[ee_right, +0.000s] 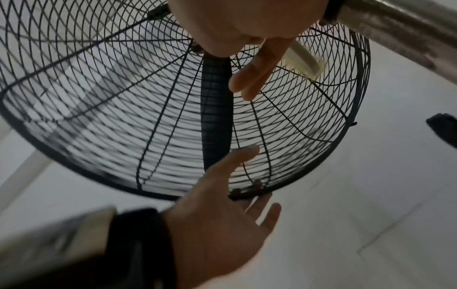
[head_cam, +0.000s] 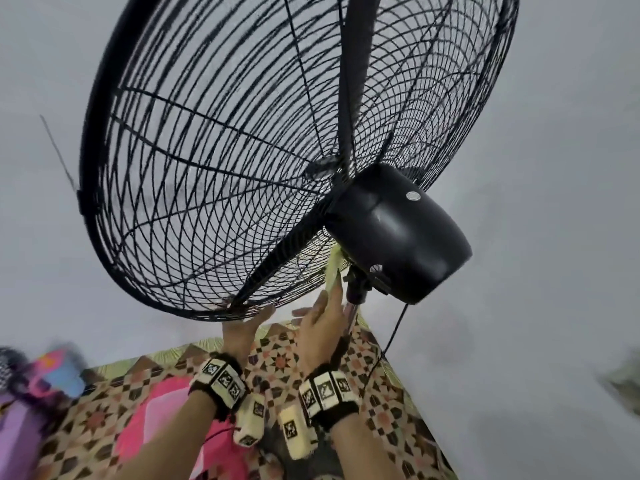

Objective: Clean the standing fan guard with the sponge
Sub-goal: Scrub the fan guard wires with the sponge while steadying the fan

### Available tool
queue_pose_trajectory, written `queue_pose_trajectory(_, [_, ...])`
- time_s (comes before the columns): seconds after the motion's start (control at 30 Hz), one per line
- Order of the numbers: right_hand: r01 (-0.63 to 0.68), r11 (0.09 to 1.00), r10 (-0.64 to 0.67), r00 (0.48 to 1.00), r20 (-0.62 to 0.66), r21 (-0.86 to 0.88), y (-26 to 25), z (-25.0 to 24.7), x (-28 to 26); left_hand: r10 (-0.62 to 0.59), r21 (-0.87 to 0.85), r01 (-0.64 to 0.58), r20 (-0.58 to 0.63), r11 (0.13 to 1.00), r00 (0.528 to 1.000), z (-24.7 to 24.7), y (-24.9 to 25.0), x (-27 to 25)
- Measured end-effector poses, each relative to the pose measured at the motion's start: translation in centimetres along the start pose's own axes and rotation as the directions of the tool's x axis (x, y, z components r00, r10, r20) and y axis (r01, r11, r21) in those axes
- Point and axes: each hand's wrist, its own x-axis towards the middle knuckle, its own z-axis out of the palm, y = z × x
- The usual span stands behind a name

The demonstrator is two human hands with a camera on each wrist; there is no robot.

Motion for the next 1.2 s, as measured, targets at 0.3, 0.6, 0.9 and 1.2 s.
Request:
queue_pose_trajectory(0.3, [0.047,0.911,-0.019,0.997,0.072,-0.41,8.5,1.4,2.1,-0.153,0.226,0.143,0.03,0.964,0.988,1.7,-2.3,2.6])
queue_pose_trajectory(0.6, [0.012,0.988,-0.015,1.0,-0.013,-0.157,5.4,0.4,0.8,-0.109,0.197,0.102,0.025,0.975,0.994,2.4,-0.7,1.4])
queue_pose_trajectory(0.9, [0.05,0.966,-0.047,0.999,0.016,-0.254,8.4,1.3,1.0,-0.027,0.196,0.007,0.099,0.981,0.995,2.8,0.7,-0.5])
queue_pose_trajectory(1.2, [-0.169,0.952,0.219,0.958,0.183,-0.253,10.3,1.7,1.0,-0.071,0.171,0.064,0.039,0.983,0.997,2.4,-0.9,1.0])
